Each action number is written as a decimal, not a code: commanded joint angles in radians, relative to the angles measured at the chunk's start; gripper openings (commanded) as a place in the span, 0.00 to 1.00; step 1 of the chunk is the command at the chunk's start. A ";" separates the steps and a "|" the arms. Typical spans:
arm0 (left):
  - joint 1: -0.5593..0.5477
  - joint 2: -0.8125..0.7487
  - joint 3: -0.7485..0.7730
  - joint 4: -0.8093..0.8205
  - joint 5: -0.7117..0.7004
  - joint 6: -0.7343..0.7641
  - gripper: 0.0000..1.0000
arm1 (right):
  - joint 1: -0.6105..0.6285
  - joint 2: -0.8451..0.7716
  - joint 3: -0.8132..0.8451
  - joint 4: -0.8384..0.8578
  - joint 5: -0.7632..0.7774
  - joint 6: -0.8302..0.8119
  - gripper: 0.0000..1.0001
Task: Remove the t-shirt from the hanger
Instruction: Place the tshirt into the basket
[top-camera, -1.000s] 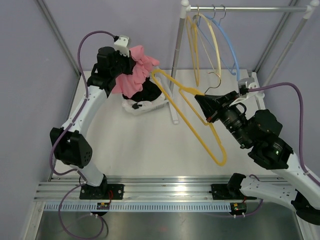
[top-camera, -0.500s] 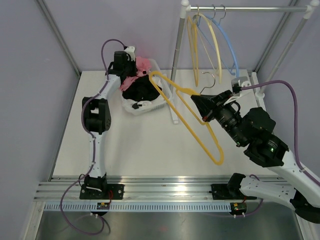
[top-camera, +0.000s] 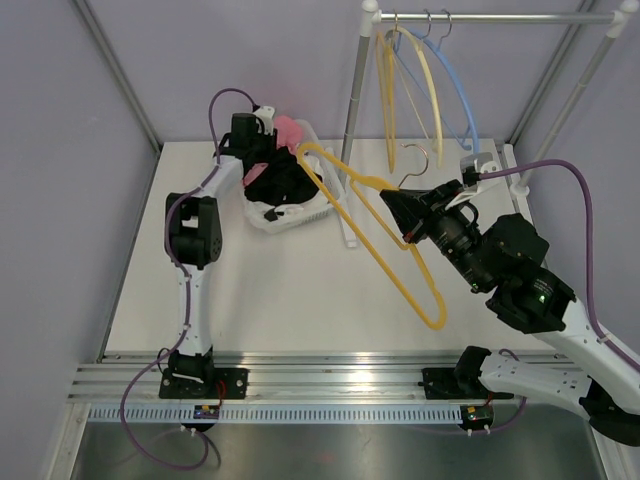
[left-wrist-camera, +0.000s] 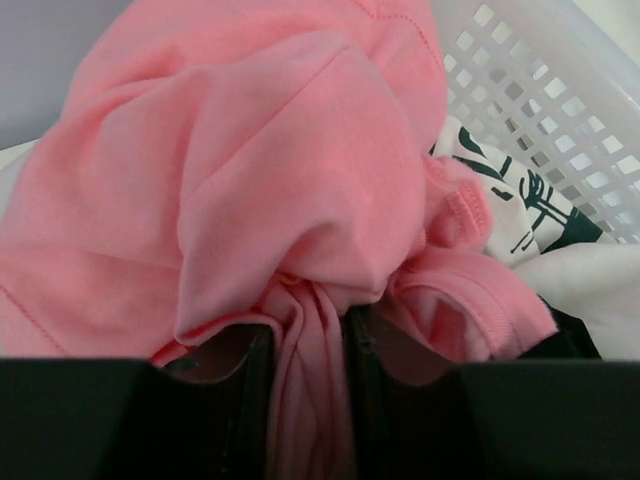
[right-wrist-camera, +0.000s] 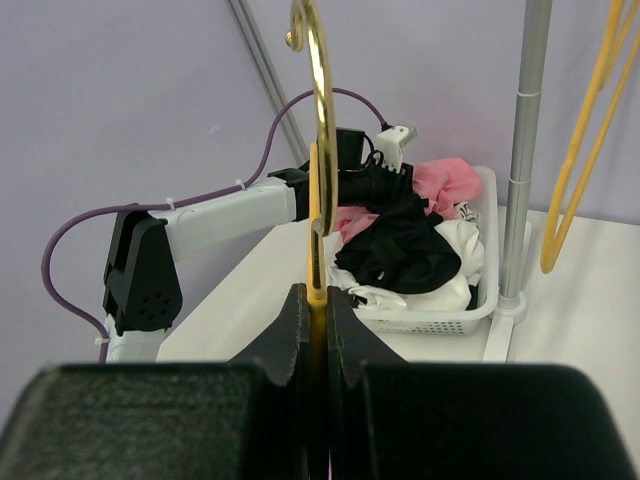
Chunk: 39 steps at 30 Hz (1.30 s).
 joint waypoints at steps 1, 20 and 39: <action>-0.001 -0.094 0.009 -0.012 0.013 0.020 0.36 | -0.001 -0.011 0.035 0.070 -0.008 0.010 0.00; -0.001 -0.470 -0.116 0.044 0.001 0.043 0.82 | -0.001 -0.021 0.040 0.056 -0.005 0.004 0.00; -0.037 -1.165 -1.139 0.521 0.332 -0.095 0.91 | -0.001 -0.142 0.141 0.029 0.119 -0.123 0.00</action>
